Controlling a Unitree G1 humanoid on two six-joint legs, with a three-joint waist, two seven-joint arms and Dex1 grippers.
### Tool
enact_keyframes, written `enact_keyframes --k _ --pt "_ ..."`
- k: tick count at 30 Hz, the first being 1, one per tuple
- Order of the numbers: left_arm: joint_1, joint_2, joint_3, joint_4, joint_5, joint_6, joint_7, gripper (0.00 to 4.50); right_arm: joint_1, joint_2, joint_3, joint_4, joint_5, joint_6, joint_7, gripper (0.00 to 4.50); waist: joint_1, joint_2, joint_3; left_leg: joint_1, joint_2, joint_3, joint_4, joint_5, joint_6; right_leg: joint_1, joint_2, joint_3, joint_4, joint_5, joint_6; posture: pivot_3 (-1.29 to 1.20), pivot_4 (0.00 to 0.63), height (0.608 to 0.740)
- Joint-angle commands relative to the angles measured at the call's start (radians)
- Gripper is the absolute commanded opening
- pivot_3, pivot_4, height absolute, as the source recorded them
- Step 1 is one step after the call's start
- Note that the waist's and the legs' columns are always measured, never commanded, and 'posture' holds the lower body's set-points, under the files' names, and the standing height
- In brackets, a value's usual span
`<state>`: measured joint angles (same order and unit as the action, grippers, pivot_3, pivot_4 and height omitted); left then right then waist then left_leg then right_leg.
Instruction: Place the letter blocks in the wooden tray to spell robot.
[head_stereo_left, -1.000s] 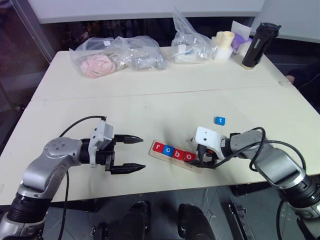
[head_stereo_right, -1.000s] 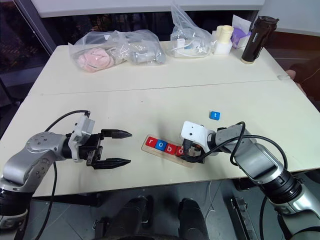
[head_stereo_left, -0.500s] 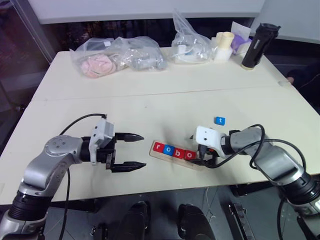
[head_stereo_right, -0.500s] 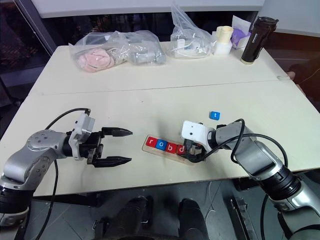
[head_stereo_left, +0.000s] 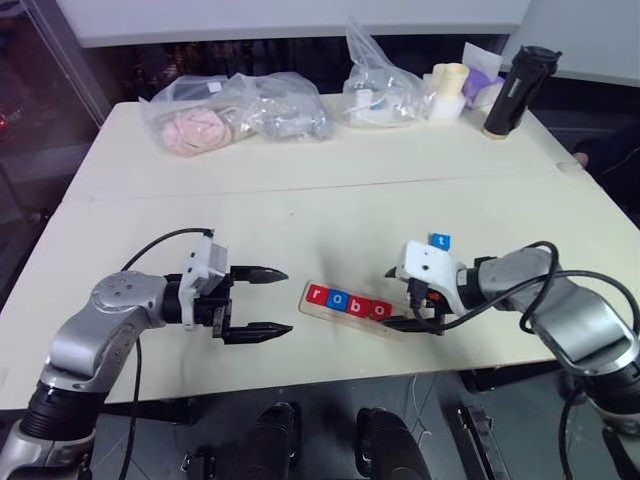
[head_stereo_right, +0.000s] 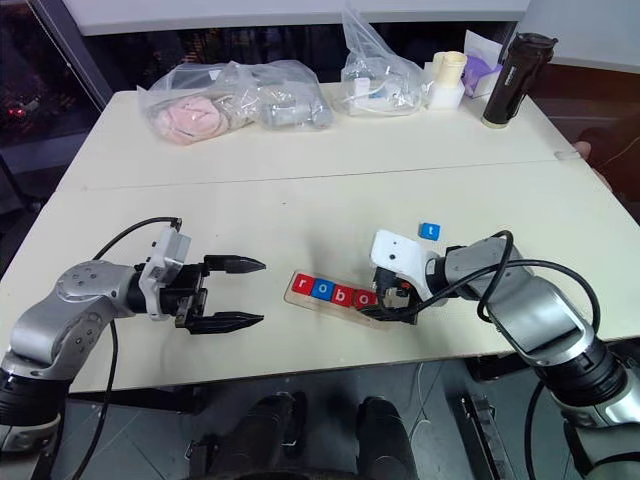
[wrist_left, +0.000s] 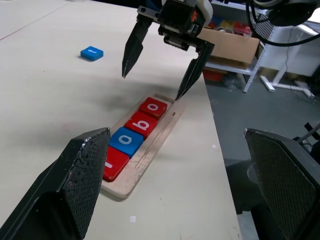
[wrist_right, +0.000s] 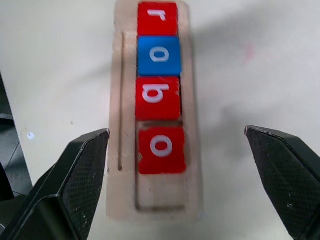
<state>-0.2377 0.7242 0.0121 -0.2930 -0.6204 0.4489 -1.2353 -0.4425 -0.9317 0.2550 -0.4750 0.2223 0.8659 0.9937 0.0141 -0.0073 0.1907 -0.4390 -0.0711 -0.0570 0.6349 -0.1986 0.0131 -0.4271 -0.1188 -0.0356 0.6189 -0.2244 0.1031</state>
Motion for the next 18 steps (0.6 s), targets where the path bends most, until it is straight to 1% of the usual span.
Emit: enact_keyframes --k 1,5,18 --pt "-0.016 -0.004 -0.004 -0.009 -0.002 -0.014 -0.005 4.50 0.013 -0.034 -0.016 0.041 -0.045 -0.075 -0.012 4.46 -0.001 0.000 0.000 0.000 0.000 0.000 0.000 0.000 0.000 0.000 0.000 0.000 0.000 0.000 0.000 0.00 0.150 0.725" --pt "-0.020 -0.002 -0.005 -0.007 -0.004 -0.012 -0.007 4.50 0.024 -0.044 -0.011 0.094 -0.075 -0.130 -0.011 4.46 -0.002 0.000 0.000 0.000 0.000 0.000 0.000 0.000 0.000 0.000 0.000 0.000 0.000 0.000 0.000 0.00 0.150 0.725" --pt "-0.010 0.006 0.005 -0.022 -0.015 -0.004 -0.004 4.50 0.021 0.011 0.032 0.136 -0.121 -0.169 -0.019 4.46 -0.002 0.000 0.000 0.000 0.000 0.000 0.000 0.000 0.000 0.000 0.000 0.000 0.000 0.000 0.000 0.00 0.150 0.725"
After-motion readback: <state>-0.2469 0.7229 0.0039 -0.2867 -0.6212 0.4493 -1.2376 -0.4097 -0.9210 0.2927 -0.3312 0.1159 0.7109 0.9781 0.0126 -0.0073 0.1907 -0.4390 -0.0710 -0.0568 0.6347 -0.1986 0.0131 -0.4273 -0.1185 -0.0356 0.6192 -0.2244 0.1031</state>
